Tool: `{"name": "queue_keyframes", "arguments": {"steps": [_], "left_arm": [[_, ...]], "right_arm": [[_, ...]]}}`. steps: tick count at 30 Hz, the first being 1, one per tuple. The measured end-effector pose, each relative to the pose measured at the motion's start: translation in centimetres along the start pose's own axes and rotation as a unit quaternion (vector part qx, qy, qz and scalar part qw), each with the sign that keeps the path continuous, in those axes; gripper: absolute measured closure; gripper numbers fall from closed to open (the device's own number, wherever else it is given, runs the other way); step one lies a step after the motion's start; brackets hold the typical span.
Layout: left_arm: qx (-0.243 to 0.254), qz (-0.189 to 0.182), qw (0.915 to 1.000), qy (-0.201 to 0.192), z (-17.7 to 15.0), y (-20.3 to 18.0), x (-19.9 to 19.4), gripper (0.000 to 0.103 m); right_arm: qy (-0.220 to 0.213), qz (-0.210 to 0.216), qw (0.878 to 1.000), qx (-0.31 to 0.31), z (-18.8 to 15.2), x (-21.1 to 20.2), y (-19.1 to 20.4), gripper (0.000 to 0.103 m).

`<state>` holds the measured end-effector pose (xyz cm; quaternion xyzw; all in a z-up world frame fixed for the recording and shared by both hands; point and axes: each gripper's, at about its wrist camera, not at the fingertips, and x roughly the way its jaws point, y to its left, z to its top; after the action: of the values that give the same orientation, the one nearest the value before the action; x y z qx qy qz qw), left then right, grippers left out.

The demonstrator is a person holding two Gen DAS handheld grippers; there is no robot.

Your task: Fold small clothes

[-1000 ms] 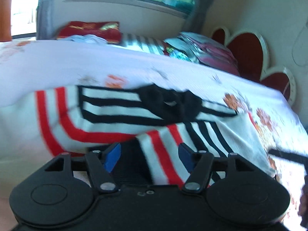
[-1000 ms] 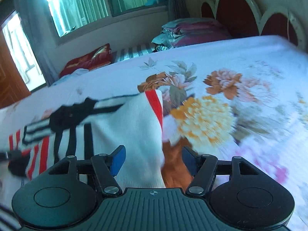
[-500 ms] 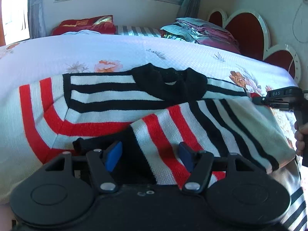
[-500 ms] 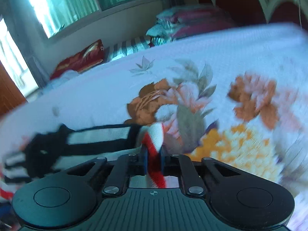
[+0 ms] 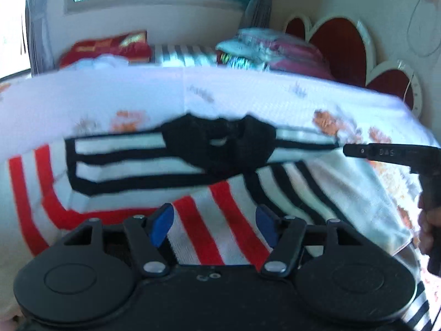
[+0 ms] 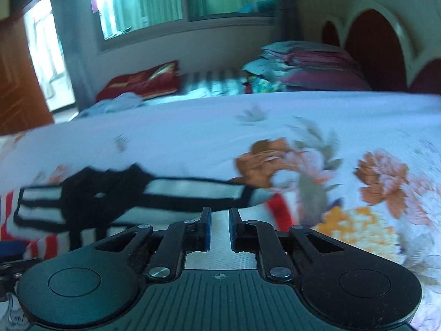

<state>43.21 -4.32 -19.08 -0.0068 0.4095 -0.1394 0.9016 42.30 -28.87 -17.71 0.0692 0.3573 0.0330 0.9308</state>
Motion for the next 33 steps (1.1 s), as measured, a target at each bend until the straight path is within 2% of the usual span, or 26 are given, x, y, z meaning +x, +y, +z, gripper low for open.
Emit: {"name": "queue_keyframes", "arguments": {"steps": [1, 4, 7, 10, 13, 16, 18, 20, 24, 29, 33], "left_arm": [[-0.004, 0.006, 0.9999, 0.013, -0.2, 0.4, 0.7, 0.038], [0.009, 0.003, 1.0000, 0.002, -0.9, 1.3, 0.7, 0.037], [0.000, 0.004, 1.0000, 0.009, -0.8, 1.7, 0.3, 0.037], [-0.012, 0.018, 0.9997, 0.009, -0.7, 1.5, -0.3, 0.038], [-0.016, 0.028, 0.9995, 0.007, -1.3, 1.6, -0.8, 0.037], [-0.028, 0.033, 0.9991, 0.002, -2.3, 2.3, -1.3, 0.035], [-0.023, 0.040, 0.9989, 0.008, -2.2, 2.4, -1.6, 0.035], [-0.036, 0.043, 0.9984, 0.010, -2.0, 2.6, -2.3, 0.037], [-0.066, 0.058, 0.9961, 0.008, -2.5, 3.8, -3.5, 0.037], [-0.109, 0.080, 0.9907, 0.017, -3.4, 6.0, -5.9, 0.036], [-0.140, 0.104, 0.9846, 0.002, -4.4, 8.2, -8.7, 0.032]], "right_arm": [[0.007, -0.001, 1.000, -0.011, -0.3, 0.4, 0.6, 0.091], [0.025, -0.026, 0.999, -0.032, -1.4, 2.0, 0.5, 0.091], [0.025, -0.024, 0.999, -0.006, -1.4, 1.7, -0.3, 0.091], [0.017, 0.007, 1.000, 0.004, -1.3, -0.1, 0.8, 0.091], [0.013, 0.031, 0.999, -0.034, -2.3, -1.3, 3.7, 0.091], [0.033, 0.024, 0.995, -0.087, -4.3, -0.6, 5.9, 0.091], [0.034, 0.024, 0.997, -0.070, -4.9, -0.3, 5.5, 0.091], [0.041, 0.034, 0.998, -0.046, -4.4, -0.9, 5.4, 0.091], [0.036, 0.075, 0.995, -0.051, -4.9, -2.3, 7.4, 0.090], [0.042, 0.062, 0.993, -0.093, -6.5, -1.8, 9.8, 0.089], [0.029, 0.099, 0.992, -0.077, -6.0, -2.9, 10.6, 0.088]]}}
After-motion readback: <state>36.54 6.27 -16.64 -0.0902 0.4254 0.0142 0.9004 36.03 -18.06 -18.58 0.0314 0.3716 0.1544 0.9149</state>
